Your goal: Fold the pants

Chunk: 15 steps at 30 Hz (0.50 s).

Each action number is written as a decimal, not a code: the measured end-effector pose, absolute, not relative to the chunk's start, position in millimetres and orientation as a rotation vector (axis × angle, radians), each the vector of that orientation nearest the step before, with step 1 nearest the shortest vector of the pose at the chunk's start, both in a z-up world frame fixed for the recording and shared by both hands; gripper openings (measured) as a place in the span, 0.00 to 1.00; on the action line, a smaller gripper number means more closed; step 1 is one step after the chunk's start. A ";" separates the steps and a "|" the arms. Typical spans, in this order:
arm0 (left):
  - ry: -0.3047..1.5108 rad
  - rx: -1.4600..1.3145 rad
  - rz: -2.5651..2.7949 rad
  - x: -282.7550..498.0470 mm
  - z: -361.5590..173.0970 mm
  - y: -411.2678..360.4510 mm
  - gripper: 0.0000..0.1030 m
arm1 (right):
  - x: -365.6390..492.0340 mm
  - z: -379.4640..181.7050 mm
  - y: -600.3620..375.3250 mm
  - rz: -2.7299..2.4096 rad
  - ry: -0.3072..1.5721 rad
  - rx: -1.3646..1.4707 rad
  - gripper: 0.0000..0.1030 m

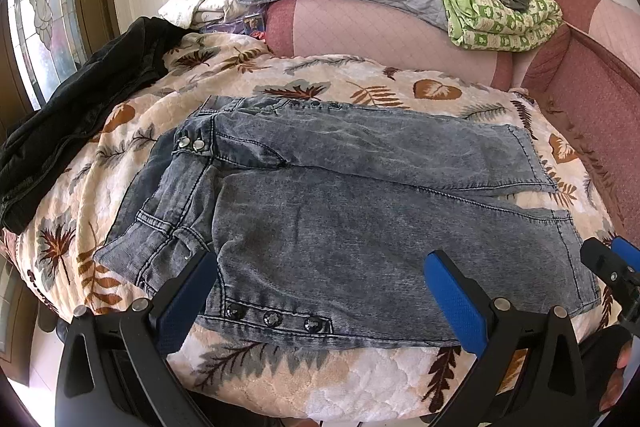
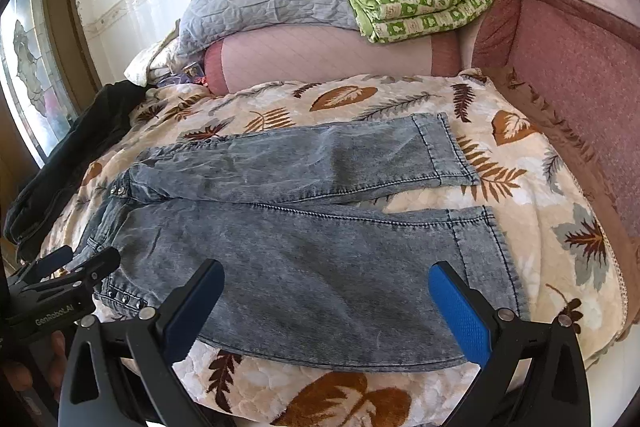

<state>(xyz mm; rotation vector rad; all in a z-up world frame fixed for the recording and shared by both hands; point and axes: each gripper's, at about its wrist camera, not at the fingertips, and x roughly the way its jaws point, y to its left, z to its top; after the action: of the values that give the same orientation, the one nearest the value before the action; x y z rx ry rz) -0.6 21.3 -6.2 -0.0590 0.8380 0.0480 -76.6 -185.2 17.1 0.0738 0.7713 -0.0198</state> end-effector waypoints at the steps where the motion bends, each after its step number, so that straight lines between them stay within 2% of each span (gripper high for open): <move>1: 0.841 -0.060 0.047 0.1 -7.1 22.4 1.00 | -76.6 16.6 -188.8 -0.019 0.776 0.082 1.00; 6: 0.889 -0.131 -0.002 15.1 -13.4 55.4 1.00 | -80.4 12.0 -237.8 -0.034 0.838 0.157 1.00; 15: 0.961 -0.322 0.229 49.6 -48.1 193.5 1.00 | -95.6 -32.0 -395.1 -0.172 1.079 0.533 1.00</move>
<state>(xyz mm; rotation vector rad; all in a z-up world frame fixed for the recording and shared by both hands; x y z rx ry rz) 49.6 193.5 -48.1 -0.3222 0.9606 0.2286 -95.6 -395.1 -32.0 0.5331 1.0788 -0.1715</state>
